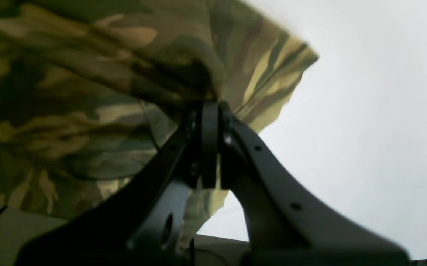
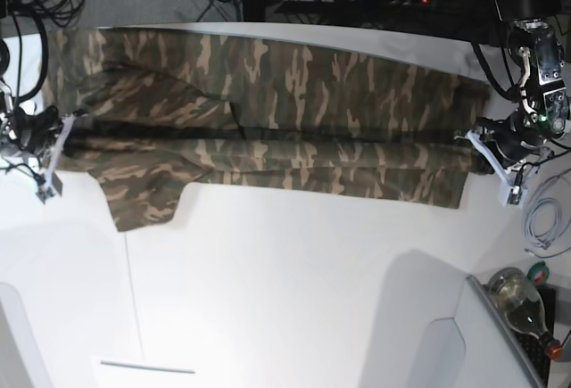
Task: Layout the t-shirt on the table in an organized manner, then fold the t-shirt properly
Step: 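Release the fabric and tuck the loose corner with the right gripper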
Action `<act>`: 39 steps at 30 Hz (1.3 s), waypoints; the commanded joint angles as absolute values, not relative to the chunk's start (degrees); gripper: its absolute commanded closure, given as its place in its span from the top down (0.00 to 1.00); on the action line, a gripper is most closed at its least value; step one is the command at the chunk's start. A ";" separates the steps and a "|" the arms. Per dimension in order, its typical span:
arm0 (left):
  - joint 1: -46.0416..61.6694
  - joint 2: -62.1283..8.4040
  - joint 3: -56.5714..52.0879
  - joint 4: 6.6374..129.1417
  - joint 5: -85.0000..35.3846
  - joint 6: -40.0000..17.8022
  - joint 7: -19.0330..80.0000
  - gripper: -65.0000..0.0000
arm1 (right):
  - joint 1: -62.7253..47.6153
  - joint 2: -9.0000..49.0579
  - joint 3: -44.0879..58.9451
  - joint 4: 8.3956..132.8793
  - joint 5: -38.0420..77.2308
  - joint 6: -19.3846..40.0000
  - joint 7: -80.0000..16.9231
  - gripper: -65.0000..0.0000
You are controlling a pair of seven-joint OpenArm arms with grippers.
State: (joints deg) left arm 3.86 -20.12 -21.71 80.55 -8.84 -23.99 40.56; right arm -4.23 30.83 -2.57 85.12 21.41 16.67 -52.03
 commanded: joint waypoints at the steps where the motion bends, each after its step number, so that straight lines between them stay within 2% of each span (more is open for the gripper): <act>1: 3.21 -21.23 -22.11 80.92 -8.31 -23.25 39.69 0.00 | -4.18 32.04 -1.89 85.67 20.97 16.13 -51.65 0.00; 11: 3.30 -20.97 -21.32 76.44 -7.87 -23.25 39.52 0.00 | -4.26 29.58 -1.89 73.98 20.88 16.04 -46.37 0.00; 22: 3.56 -20.79 -21.32 75.12 -7.87 -23.25 39.43 0.00 | -3.82 29.49 -1.89 73.19 21.23 16.04 -45.14 0.01; 25: 3.65 -20.79 -21.32 75.12 -7.87 -23.25 39.52 0.00 | -4.26 28.26 -0.75 75.56 22.99 16.04 -45.23 0.14; 27: 3.74 -20.79 -21.41 75.21 -7.87 -23.16 39.60 0.00 | -6.02 27.21 3.74 79.96 25.10 16.04 -46.99 0.30; 29: 4.18 -20.79 -21.76 75.38 -7.87 -23.16 39.69 0.23 | -6.55 25.45 6.73 84.88 25.36 16.04 -49.01 0.46; 31: 4.53 -20.79 -21.93 76.00 -7.96 -23.16 39.69 0.52 | -6.64 23.96 8.92 89.63 25.27 16.04 -51.56 0.58; 33: 4.53 -20.79 -22.02 76.44 -8.04 -23.16 39.69 0.75 | -5.85 22.64 10.42 93.23 25.27 15.96 -53.76 0.65; 34: 4.53 -20.79 -22.11 76.53 -8.04 -23.16 39.69 0.83 | -4.44 22.02 10.42 93.85 25.27 15.96 -54.37 0.66; 35: 4.44 -20.97 -22.20 76.53 -8.04 -23.16 39.69 0.87 | -2.59 21.58 10.24 93.76 25.27 15.96 -54.37 0.66; 39: 4.18 -20.62 -29.32 77.85 -8.57 -23.16 39.69 0.87 | 8.04 19.82 6.02 80.66 25.27 15.96 -50.07 0.66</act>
State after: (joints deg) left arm 4.56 -18.92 -28.80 76.60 -8.84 -23.81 40.40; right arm 7.68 19.05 5.65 78.98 24.86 15.79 -50.57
